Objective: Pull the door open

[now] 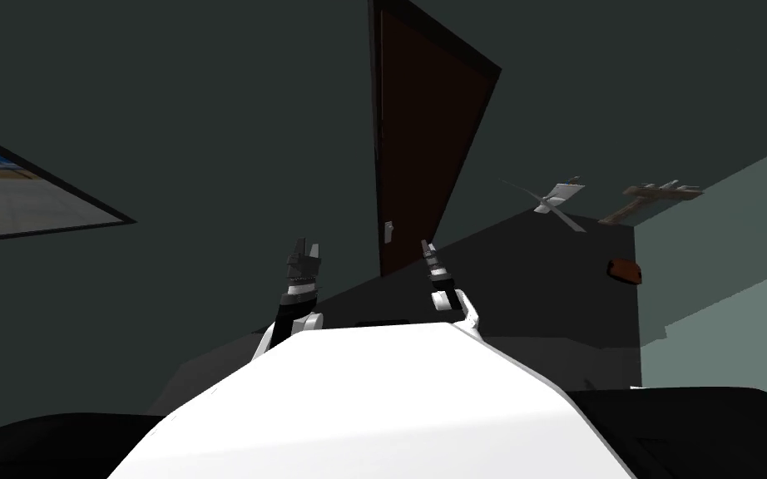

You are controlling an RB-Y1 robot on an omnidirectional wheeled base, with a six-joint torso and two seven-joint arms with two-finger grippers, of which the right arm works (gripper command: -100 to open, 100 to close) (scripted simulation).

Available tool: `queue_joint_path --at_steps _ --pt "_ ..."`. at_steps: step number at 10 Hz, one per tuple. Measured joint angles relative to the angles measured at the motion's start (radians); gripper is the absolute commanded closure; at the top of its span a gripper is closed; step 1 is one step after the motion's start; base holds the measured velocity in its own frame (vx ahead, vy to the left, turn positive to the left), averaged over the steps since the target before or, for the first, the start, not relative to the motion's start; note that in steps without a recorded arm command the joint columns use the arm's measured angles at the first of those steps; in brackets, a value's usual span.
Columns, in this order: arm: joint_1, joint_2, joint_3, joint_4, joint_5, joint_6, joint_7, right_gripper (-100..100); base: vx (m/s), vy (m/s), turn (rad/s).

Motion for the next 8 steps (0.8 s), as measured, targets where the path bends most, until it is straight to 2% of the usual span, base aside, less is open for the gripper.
queue_joint_path --at_steps 2,5,6,8 --pt "-0.021 -0.013 0.002 0.056 0.011 -0.005 0.022 -100 0.078 0.020 0.089" --pt "-0.075 -0.042 0.009 0.167 0.043 -0.012 0.080 -100 0.108 0.015 0.114" --pt "-0.088 -0.053 0.013 0.193 0.054 -0.005 0.099 -100 0.111 0.018 0.113" --pt "-0.105 -0.066 0.017 0.243 0.070 -0.011 0.132 -100 0.056 0.004 0.043"
